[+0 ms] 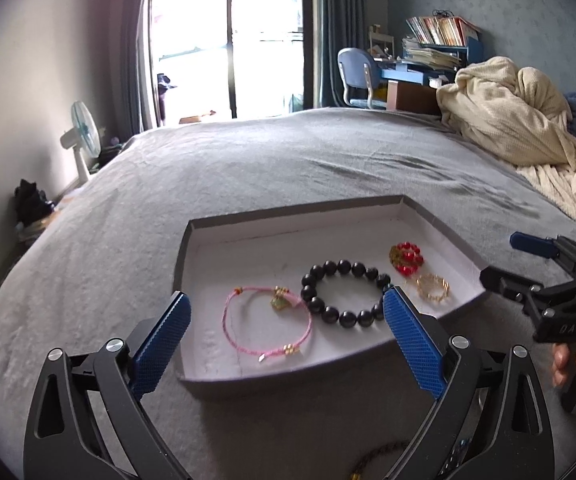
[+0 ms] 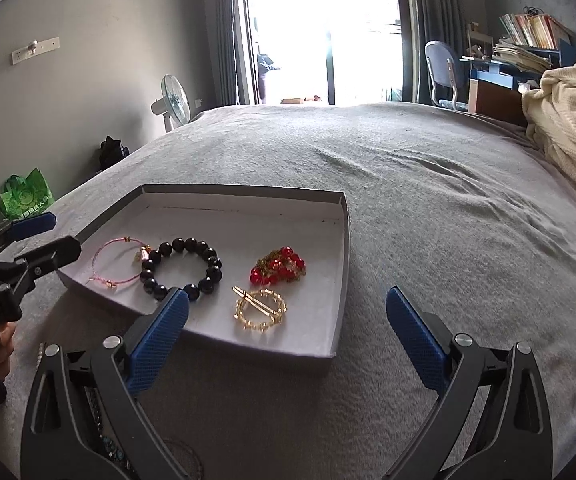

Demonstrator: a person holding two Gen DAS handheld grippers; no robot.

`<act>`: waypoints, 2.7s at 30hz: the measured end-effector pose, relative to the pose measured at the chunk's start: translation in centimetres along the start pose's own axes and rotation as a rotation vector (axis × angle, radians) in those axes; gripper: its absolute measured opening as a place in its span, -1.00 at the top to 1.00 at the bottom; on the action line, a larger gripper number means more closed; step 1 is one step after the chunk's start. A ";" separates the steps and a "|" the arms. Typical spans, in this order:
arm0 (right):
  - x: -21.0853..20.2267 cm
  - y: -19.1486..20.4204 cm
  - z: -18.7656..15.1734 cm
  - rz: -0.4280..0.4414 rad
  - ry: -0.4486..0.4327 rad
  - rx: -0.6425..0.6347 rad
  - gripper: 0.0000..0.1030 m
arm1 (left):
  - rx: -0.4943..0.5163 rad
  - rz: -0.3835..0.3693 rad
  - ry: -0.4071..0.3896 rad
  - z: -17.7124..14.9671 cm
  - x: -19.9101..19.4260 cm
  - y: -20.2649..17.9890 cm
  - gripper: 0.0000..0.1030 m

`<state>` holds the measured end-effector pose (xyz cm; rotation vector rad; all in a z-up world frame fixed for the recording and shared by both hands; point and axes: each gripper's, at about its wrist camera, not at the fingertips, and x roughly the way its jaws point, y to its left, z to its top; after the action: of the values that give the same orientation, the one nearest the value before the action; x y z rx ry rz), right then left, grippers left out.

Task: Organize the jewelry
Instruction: 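Withdraw both open tools from the box back toward the remaining jewelry, then grasp the pearl hairpin with the left tool while the right tool moves over the silver hoops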

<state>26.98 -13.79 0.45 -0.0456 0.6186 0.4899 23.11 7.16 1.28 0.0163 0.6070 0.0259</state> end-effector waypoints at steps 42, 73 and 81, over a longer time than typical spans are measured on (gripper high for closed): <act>-8.0 1.9 -7.6 0.041 0.011 0.081 -0.89 | -0.078 -0.023 0.026 -8.8 -6.2 0.7 -0.89; -6.0 4.2 -9.8 0.151 0.233 0.077 -0.20 | -0.150 -0.052 0.127 -10.0 -5.2 1.2 -0.89; -5.6 3.1 -10.0 0.233 0.259 0.155 0.04 | -0.137 -0.101 0.171 -10.1 -4.8 0.9 -0.88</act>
<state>16.16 -15.33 -4.24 0.1126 0.9208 0.6661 13.35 7.97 -4.24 -0.1510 0.7749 -0.0295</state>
